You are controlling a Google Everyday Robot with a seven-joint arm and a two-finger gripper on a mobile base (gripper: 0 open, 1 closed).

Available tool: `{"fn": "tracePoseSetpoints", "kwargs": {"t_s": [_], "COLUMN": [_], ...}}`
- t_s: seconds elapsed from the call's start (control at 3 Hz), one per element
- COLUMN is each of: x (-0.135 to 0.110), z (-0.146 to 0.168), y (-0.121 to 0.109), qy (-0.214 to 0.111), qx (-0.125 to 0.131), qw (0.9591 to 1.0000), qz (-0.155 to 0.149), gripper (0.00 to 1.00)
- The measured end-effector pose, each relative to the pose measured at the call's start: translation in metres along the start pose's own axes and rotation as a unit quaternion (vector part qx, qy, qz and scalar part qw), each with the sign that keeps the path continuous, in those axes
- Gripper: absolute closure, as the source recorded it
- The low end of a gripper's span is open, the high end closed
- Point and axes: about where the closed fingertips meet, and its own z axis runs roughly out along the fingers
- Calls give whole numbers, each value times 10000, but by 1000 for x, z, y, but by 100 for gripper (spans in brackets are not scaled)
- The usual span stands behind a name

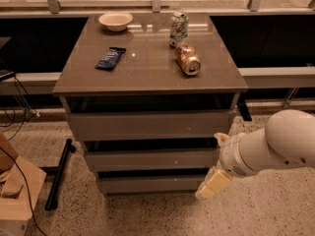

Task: Open bottom drawer

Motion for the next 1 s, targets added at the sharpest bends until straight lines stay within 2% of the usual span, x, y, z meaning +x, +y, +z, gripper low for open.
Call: {"fn": "tracePoseSetpoints", "kwargs": {"t_s": [0.33,0.67,1.0], "x": [-2,0,9], "z": [24,76,122], "y": [3,12,17], "qy": [-159,-553,-984], "qx": [-29,-148,-265], "qw": [9998,9980,9929], "qz": [69,286,607], "gripper": [0,0,0]}}
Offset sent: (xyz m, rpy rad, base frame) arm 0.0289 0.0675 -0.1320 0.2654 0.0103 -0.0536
